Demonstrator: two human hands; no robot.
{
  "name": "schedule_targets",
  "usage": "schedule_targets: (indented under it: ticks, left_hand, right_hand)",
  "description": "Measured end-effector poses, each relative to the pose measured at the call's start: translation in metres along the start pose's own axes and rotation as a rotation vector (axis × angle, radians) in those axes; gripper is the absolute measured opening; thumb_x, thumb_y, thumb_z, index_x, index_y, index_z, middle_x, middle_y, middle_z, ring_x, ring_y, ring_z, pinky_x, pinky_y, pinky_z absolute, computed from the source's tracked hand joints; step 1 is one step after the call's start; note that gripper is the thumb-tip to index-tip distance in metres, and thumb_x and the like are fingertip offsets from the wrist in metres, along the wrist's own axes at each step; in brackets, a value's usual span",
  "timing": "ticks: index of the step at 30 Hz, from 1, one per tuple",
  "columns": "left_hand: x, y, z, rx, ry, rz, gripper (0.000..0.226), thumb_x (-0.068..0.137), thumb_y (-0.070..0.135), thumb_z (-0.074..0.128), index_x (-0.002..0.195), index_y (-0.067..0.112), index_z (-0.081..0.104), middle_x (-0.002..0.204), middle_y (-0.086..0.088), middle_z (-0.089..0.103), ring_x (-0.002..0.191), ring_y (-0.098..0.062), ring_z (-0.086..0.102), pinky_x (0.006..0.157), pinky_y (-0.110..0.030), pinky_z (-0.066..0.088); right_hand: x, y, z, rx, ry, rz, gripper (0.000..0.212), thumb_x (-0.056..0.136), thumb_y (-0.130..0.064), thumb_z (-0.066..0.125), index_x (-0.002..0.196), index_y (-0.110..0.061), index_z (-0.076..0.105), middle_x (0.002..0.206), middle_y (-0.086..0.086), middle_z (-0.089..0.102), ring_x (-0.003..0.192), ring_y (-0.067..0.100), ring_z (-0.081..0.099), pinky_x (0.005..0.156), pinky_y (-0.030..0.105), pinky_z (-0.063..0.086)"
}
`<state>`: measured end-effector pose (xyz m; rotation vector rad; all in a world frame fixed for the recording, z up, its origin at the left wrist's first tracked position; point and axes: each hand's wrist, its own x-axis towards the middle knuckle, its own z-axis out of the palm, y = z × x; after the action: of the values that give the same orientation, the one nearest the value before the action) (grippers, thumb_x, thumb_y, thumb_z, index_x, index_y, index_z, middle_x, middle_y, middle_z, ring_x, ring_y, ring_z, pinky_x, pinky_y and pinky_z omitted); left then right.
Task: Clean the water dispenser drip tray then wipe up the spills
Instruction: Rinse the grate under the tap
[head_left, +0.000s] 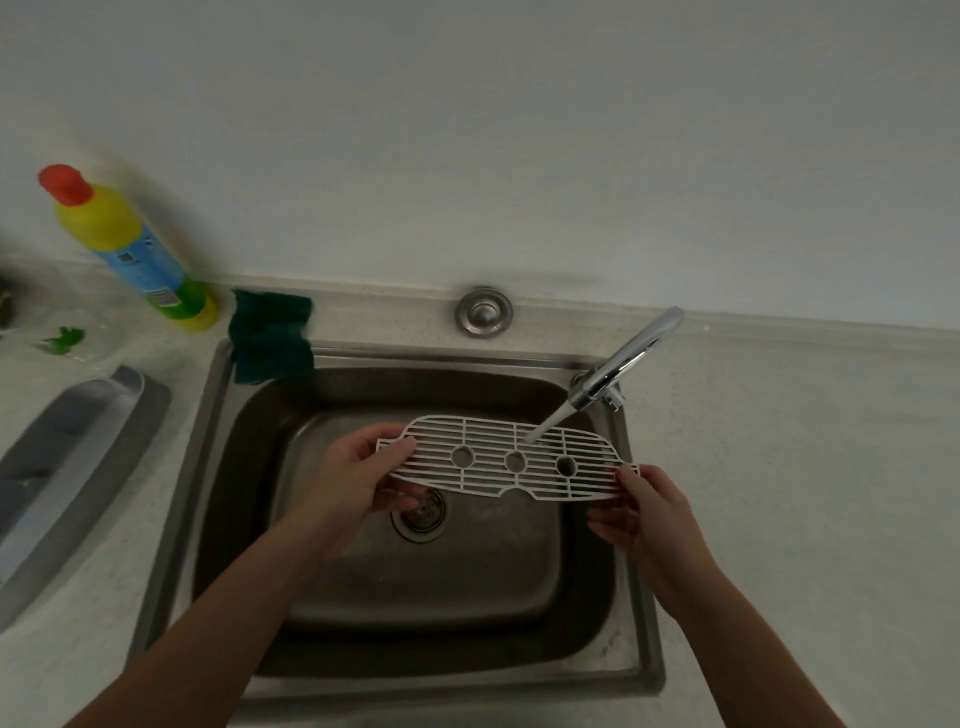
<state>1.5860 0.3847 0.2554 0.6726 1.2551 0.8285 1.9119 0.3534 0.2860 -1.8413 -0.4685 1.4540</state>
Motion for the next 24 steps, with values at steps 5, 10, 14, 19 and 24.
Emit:
schedule_targets:
  ticks: [5,10,14,19,24]
  left_hand:
    - [-0.004,0.021,0.007,0.388,-0.067,0.369,0.03,0.098,0.012,0.066,0.113,0.037,0.073,0.107,0.012,0.077,0.092,-0.013,0.077,0.062,-0.025,0.064]
    - [0.005,0.016,0.019,0.479,-0.072,0.386,0.034,0.094,0.012,0.072,0.108,0.043,0.071,0.105,0.023,0.077,0.091,-0.01,0.077,0.068,-0.024,0.065]
    - [0.01,0.0,0.027,0.333,-0.056,0.282,0.029,0.098,0.008,0.067,0.11,0.032,0.075,0.104,0.01,0.08,0.09,-0.015,0.079,0.062,-0.023,0.063]
    - [0.013,-0.016,0.027,-0.008,0.086,-0.06,0.017,0.102,0.012,0.061,0.112,0.018,0.074,0.094,-0.008,0.082,0.071,-0.018,0.079,0.047,-0.019,0.054]
    - [0.014,-0.023,0.007,-0.312,0.129,-0.241,0.018,0.106,0.014,0.053,0.11,0.012,0.07,0.088,-0.003,0.082,0.063,-0.014,0.077,0.035,-0.013,0.039]
  right_hand:
    - [-0.004,-0.006,-0.018,-0.236,0.06,-0.204,0.011,0.103,-0.031,0.059,0.103,-0.03,0.069,0.087,0.013,0.075,0.071,0.018,0.075,0.063,0.031,0.062]
    - [-0.007,-0.015,-0.031,-0.22,0.057,-0.316,0.021,0.105,-0.021,0.054,0.099,-0.029,0.072,0.095,0.002,0.077,0.086,0.021,0.077,0.071,0.039,0.064]
    - [0.0,-0.011,-0.03,-0.331,0.105,-0.325,0.017,0.105,-0.018,0.054,0.099,-0.018,0.07,0.091,0.003,0.075,0.086,0.024,0.075,0.074,0.041,0.065]
    - [0.009,-0.012,-0.029,-0.271,0.239,-0.376,0.018,0.104,-0.015,0.053,0.1,-0.024,0.069,0.089,0.004,0.071,0.079,0.023,0.069,0.065,0.033,0.057]
    - [0.02,-0.024,-0.027,-0.23,0.282,-0.35,0.023,0.106,-0.015,0.048,0.104,-0.022,0.069,0.092,0.014,0.066,0.081,0.027,0.064,0.066,0.039,0.053]
